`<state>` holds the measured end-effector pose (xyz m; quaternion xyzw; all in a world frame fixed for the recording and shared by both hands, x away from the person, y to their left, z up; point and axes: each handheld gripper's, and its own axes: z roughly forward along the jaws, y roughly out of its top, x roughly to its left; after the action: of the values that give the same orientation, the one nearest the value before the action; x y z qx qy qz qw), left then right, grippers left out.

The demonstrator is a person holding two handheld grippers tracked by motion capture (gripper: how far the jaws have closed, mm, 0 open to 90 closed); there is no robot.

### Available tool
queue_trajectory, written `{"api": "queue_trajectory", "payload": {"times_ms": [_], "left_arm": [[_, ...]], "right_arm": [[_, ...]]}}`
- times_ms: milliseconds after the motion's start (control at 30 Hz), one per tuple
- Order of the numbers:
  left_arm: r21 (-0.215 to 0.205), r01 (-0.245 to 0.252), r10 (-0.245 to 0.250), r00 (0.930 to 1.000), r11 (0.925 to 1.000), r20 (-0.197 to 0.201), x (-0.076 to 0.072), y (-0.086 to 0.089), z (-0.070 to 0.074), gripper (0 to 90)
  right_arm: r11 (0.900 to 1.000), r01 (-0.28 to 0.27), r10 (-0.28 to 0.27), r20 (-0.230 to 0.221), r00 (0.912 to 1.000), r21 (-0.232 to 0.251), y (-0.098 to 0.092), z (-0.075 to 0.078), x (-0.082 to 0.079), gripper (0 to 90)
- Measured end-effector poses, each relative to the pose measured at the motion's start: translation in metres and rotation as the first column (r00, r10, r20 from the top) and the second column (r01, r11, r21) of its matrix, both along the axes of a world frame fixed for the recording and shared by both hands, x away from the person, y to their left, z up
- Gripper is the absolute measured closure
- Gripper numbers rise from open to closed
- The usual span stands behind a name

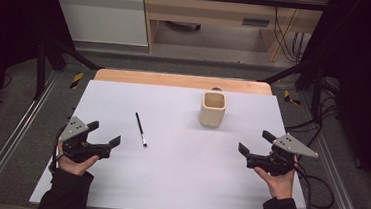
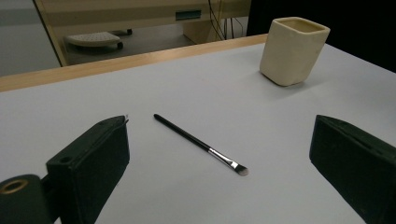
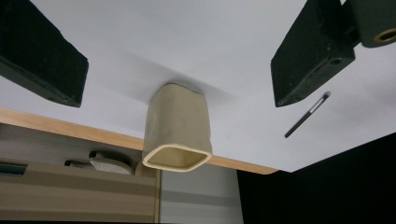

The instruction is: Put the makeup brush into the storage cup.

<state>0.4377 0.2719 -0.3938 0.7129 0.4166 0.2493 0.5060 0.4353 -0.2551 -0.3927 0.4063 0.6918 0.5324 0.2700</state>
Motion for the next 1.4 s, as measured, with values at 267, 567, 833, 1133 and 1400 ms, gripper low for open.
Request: {"api": "queue_trajectory", "payload": {"times_ms": [267, 567, 833, 1133, 1400], "left_arm": [[-0.002, -0.005, 0.005, 1.0, 1.0, -0.005, 0.005, -0.002, 0.001, 4.9], [0.001, -0.015, 0.015, 0.9997, 0.9999, -0.021, 0.015, -0.006, 0.0, 5.2], [0.022, -0.005, 0.006, 0.9994, 0.9997, -0.034, 0.028, -0.018, 0.001, 5.5], [0.043, -0.007, 0.009, 0.9986, 0.999, -0.052, 0.047, -0.032, -0.002, 5.8], [0.056, -0.004, 0.008, 0.9974, 0.9984, -0.071, 0.065, -0.049, -0.008, 6.2]], "right_arm": [[1.0, -0.006, 0.006, -0.002, 1.0, -0.003, 0.001, -0.001, 0.0, 4.5], [1.0, -0.011, 0.01, -0.013, 0.9999, -0.008, 0.003, -0.001, 0.0, 4.6], [1.0, -0.018, 0.018, -0.022, 0.9996, -0.013, 0.007, -0.003, 0.002, 4.6], [0.999, -0.026, 0.026, -0.024, 0.9994, -0.019, 0.009, -0.005, 0.003, 4.6], [1.0, -0.024, 0.024, -0.025, 0.9994, -0.01, 0.009, -0.004, 0.002, 4.7]]}}
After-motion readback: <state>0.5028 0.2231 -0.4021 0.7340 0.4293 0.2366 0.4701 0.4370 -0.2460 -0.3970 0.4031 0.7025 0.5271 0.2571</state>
